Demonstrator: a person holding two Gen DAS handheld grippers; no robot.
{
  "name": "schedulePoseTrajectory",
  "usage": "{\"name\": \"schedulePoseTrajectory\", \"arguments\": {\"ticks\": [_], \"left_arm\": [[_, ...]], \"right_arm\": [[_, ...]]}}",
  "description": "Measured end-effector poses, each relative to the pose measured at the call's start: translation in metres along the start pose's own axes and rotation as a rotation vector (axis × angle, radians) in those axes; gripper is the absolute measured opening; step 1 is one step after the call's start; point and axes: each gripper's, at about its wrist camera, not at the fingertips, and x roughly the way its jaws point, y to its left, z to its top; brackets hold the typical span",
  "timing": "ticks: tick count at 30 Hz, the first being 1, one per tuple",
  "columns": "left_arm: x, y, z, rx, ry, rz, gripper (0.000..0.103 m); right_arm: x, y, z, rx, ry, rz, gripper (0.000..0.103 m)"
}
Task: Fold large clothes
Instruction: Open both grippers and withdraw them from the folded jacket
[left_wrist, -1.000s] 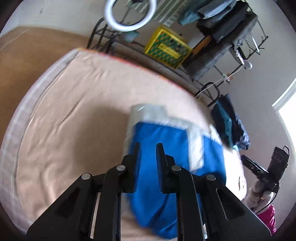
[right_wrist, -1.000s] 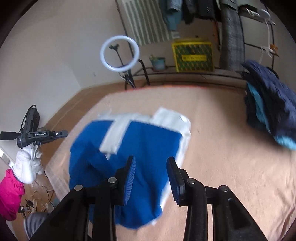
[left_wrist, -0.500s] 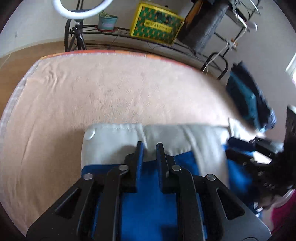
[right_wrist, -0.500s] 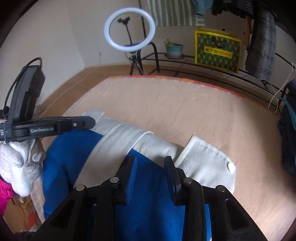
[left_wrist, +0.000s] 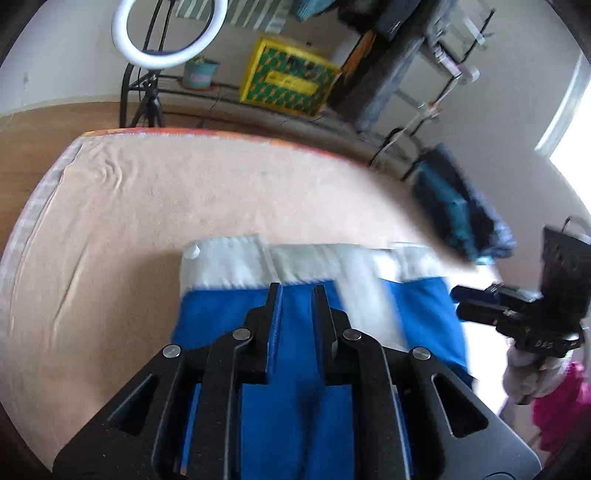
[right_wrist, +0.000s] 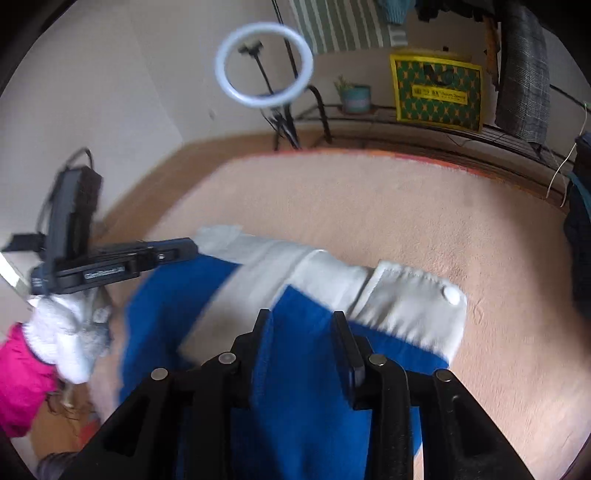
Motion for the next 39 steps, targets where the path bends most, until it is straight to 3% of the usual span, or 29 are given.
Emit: {"name": "schedulePoseTrajectory", "arguments": {"ticks": [4, 8, 11, 14, 18, 23, 28, 36, 38, 39], "left_arm": [[-0.032, -0.021, -0.025, 0.046, -0.002, -0.045, 0.013], [-0.027, -0.027, -0.048, 0.064, 0.045, -0.05, 0.013], [-0.008, -0.02, -0.062, 0.02, 0.093, -0.042, 0.013], [0.007, -0.014, -0.074, 0.012, 0.117, -0.01, 0.013], [0.011, -0.002, -0.077, -0.034, 0.108, -0.03, 0.013], [-0.001, 0.005, -0.073, -0.037, 0.085, -0.016, 0.013], [-0.031, 0.02, -0.071, -0.087, 0.039, -0.018, 0.013], [-0.064, 0.016, -0.082, -0.043, 0.038, -0.005, 0.015], [-0.064, 0.018, -0.084, -0.049, 0.04, 0.006, 0.021], [-0.064, 0.021, -0.084, -0.066, 0.039, 0.003, 0.026]], "right_arm": [[-0.049, 0.028, -0.039, -0.046, -0.032, 0.098, 0.034], [-0.063, 0.053, -0.076, -0.057, 0.002, 0.262, 0.028], [-0.041, 0.068, -0.087, -0.107, 0.06, 0.186, 0.026], [-0.022, 0.059, -0.078, -0.068, 0.051, 0.165, 0.026], [-0.005, 0.031, -0.06, 0.017, 0.008, 0.08, 0.028], [0.033, 0.012, -0.064, 0.042, 0.101, 0.009, 0.023], [0.001, 0.016, -0.066, 0.073, 0.046, 0.024, 0.03], [-0.053, 0.058, -0.093, -0.055, 0.041, 0.038, 0.033], [-0.057, 0.065, -0.094, -0.09, 0.035, 0.006, 0.038], [-0.058, 0.067, -0.094, -0.099, 0.029, -0.02, 0.047]]}}
